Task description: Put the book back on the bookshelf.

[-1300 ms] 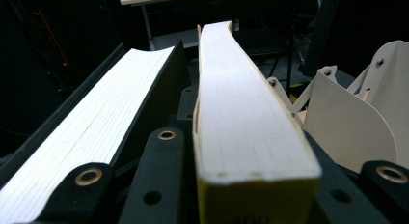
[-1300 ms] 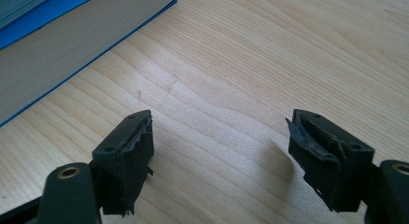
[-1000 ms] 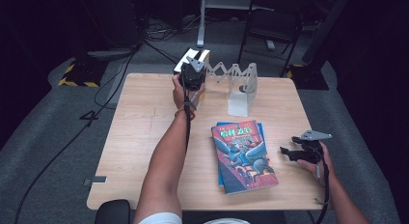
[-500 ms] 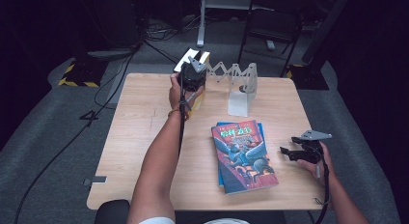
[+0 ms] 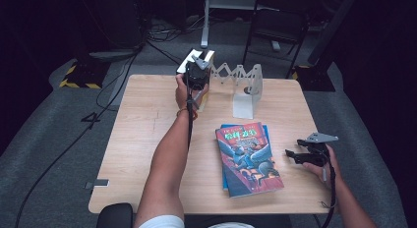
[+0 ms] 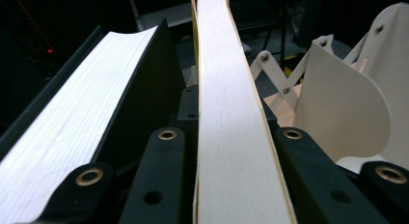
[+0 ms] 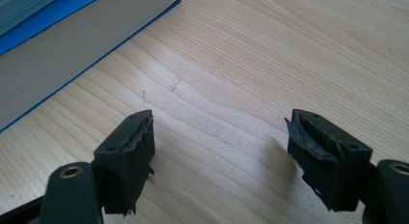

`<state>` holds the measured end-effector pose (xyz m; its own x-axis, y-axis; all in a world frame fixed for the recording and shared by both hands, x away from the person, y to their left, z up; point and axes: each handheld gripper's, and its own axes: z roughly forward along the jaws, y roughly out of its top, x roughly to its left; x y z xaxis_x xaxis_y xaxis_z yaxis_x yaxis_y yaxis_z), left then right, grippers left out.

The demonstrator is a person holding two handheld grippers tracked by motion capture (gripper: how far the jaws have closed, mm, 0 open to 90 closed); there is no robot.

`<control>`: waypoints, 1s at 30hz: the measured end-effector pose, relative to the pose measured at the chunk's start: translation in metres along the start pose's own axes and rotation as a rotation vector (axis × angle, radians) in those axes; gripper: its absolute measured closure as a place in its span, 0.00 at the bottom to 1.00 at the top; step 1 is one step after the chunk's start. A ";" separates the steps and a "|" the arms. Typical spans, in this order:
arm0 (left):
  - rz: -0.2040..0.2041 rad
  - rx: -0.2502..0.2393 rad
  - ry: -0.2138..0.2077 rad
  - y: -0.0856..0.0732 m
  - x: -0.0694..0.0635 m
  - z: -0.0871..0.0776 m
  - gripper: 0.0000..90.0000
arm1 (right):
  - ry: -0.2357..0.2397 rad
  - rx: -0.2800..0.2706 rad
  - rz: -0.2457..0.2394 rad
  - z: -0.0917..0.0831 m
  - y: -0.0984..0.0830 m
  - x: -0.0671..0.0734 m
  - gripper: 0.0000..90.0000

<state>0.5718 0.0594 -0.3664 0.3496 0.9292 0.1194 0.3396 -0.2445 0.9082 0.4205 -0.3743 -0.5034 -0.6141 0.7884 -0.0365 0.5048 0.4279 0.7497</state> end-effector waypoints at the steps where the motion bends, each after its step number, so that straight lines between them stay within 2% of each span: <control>1: 0.001 -0.001 0.002 0.000 0.000 0.001 0.82 | 0.000 0.000 0.001 0.000 0.000 0.000 0.28; 5: -0.015 -0.004 0.013 0.002 -0.001 0.005 0.82 | 0.001 0.001 0.001 0.000 0.000 0.000 0.28; 10: 0.008 -0.021 0.021 0.002 -0.003 0.001 0.79 | 0.004 0.001 0.000 0.000 0.000 0.000 0.28; 12: 0.009 -0.026 -0.001 0.003 -0.002 -0.002 0.77 | 0.004 0.001 0.001 0.000 0.000 0.000 0.28; 14: 0.026 -0.025 0.002 0.005 -0.002 -0.006 0.74 | 0.005 0.001 0.000 0.000 0.000 0.000 0.28; 23: 0.024 -0.040 -0.010 0.002 0.003 -0.024 0.57 | 0.010 0.000 0.004 0.000 0.000 0.000 0.28; 27: 0.030 -0.035 -0.032 0.000 0.005 -0.030 0.55 | 0.011 0.000 0.005 0.000 0.000 0.000 0.28; 30: 0.051 -0.035 -0.037 -0.001 0.005 -0.034 0.55 | 0.011 0.001 0.005 0.000 0.000 0.000 0.28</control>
<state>0.5433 0.0740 -0.3527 0.3980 0.9047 0.1521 0.2896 -0.2812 0.9149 0.4206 -0.3747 -0.5036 -0.6180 0.7858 -0.0256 0.5085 0.4243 0.7492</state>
